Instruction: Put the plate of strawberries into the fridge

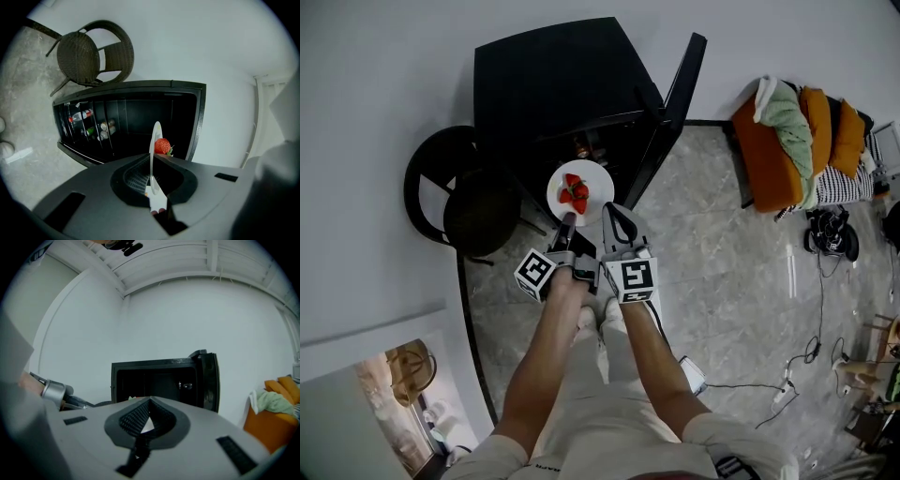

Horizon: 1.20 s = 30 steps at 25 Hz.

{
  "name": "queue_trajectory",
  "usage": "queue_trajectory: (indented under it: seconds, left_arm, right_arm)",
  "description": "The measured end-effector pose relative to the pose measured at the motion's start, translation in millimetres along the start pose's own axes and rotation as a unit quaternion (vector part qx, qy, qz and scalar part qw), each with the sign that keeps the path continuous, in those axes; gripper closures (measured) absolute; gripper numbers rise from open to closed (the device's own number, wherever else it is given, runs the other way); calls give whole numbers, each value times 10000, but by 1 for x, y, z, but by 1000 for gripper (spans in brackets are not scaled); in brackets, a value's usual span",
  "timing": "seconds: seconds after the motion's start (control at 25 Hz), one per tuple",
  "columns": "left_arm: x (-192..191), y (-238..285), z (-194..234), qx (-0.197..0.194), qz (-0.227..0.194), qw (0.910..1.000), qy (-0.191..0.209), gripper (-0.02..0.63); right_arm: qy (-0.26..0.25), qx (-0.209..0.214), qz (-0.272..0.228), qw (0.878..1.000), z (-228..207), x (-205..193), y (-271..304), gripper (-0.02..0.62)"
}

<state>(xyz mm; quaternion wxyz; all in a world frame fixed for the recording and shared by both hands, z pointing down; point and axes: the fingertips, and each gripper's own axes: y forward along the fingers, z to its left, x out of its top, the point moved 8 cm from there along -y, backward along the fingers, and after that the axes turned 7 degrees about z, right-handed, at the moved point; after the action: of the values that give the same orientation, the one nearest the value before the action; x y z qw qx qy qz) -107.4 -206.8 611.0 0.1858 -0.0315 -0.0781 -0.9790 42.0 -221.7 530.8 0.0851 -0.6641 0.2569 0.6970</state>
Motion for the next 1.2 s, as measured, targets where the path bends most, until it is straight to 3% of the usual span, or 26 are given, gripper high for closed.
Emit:
queue_trajectory:
  seconds: [0.48, 0.84, 1.08, 1.2]
  left_arm:
    - [13, 19, 31, 103, -54, 9999, 101, 595]
    - [31, 47, 64, 412, -32, 9990, 196, 595]
    - [41, 65, 84, 388, -36, 9992, -34, 595]
    - [46, 75, 93, 490, 13, 9988, 40, 595]
  right_arm:
    - [69, 137, 37, 9999, -2, -23, -3, 583]
    - [164, 180, -10, 9997, 1, -32, -1, 583]
    - [217, 191, 26, 9996, -1, -39, 4, 583]
    - [196, 216, 18, 9996, 0, -40, 6, 583]
